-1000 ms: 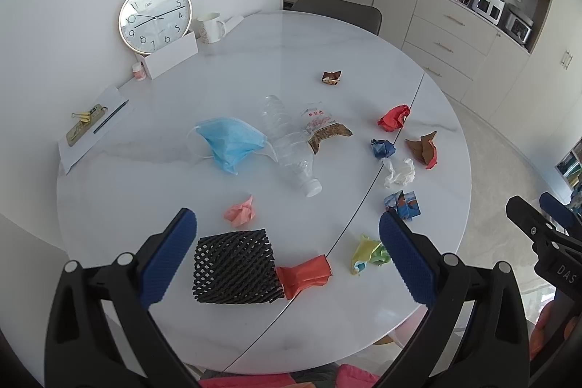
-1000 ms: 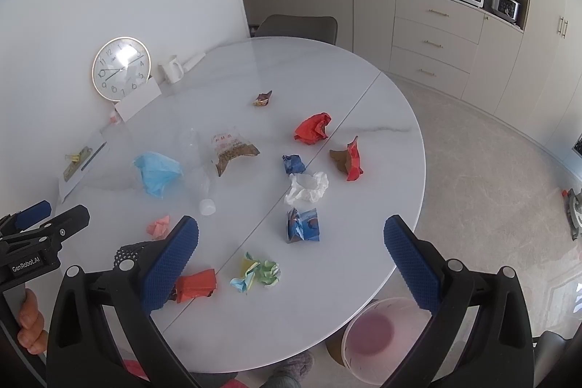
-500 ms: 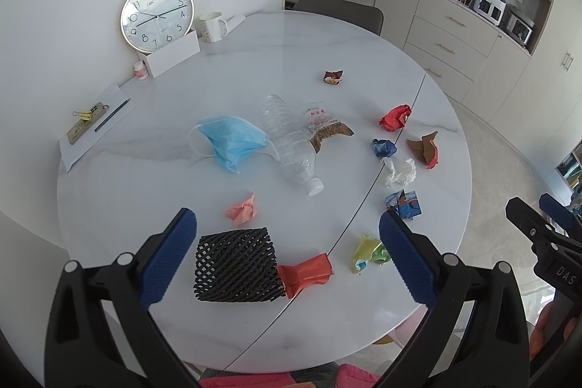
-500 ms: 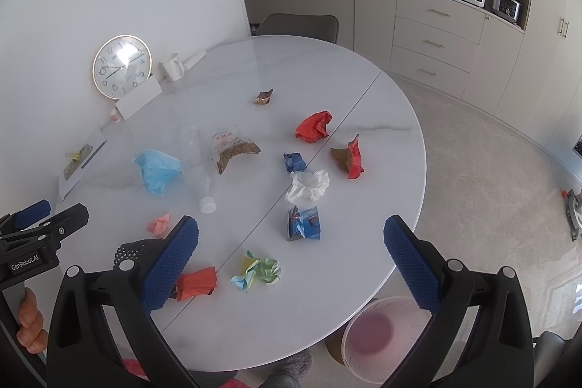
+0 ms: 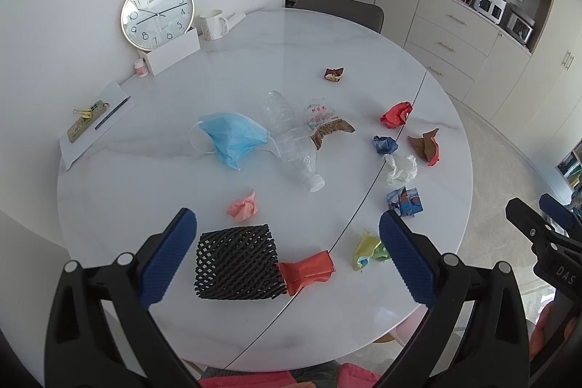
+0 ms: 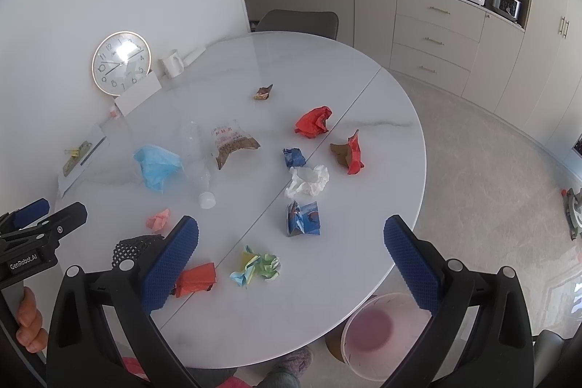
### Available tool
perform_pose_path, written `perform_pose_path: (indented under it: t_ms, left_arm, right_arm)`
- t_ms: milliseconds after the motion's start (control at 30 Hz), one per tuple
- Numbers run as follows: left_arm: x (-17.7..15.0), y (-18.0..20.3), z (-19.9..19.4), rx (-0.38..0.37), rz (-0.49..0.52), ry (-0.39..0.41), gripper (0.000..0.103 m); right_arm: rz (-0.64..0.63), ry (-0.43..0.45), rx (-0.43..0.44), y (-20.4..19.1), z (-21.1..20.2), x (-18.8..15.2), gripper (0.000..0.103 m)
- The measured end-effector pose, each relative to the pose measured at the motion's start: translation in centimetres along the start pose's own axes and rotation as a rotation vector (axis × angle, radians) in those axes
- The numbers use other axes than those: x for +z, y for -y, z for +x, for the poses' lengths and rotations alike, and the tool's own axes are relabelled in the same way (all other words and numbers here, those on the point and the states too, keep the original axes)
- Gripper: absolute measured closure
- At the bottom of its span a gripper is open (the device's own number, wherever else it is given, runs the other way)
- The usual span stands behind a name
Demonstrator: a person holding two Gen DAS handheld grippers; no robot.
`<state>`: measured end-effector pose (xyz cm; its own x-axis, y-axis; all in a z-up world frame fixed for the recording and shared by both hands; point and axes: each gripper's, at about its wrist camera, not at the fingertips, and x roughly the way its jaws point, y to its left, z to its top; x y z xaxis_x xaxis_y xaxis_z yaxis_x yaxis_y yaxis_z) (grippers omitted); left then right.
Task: Collect trash
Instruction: 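Reach the left gripper to the black foam mesh net and grasp it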
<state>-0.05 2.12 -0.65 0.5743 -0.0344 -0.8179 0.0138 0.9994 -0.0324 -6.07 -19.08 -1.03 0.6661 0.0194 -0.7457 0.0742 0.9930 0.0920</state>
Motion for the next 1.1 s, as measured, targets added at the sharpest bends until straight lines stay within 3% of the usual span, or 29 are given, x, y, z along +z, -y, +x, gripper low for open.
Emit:
perform_pose_path:
  t_ms: [233, 400, 567, 767, 967, 1100]
  left_arm:
    - [-0.5, -0.3, 0.2, -0.008, 0.012, 0.002, 0.006]
    - [-1.1, -1.2, 1.4, -0.106, 0.094, 0.002, 0.006]
    - [-2.8, -3.1, 3.9, -0.11, 0.179, -0.021, 0.006]
    - [-4.9, -5.3, 7.5, -0.199, 0.383, -0.085, 0.006]
    - [-5.8, -6.9, 11.3, -0.309, 0.569, -0.166, 0.006]
    - [-6.4, -6.9, 13.8, -0.358, 0.716, -0.185, 0.007]
  right_arm:
    - [0.0, 0.0, 0.001, 0.0, 0.0, 0.0, 0.002]
    - [-0.005, -0.019, 0.013, -0.2, 0.8, -0.9, 0.002]
    - [-0.01, -0.05, 0.018, -0.7, 2.4, -2.6, 0.002]
    - [0.036, -0.087, 0.016, -1.5, 4.3, -4.3, 0.002]
    - [0.179, -0.11, 0.018, -3.0, 5.7, -5.7, 0.002]
    - [0.204, -0.122, -0.045, -4.8, 6.3, -6.2, 0.002]
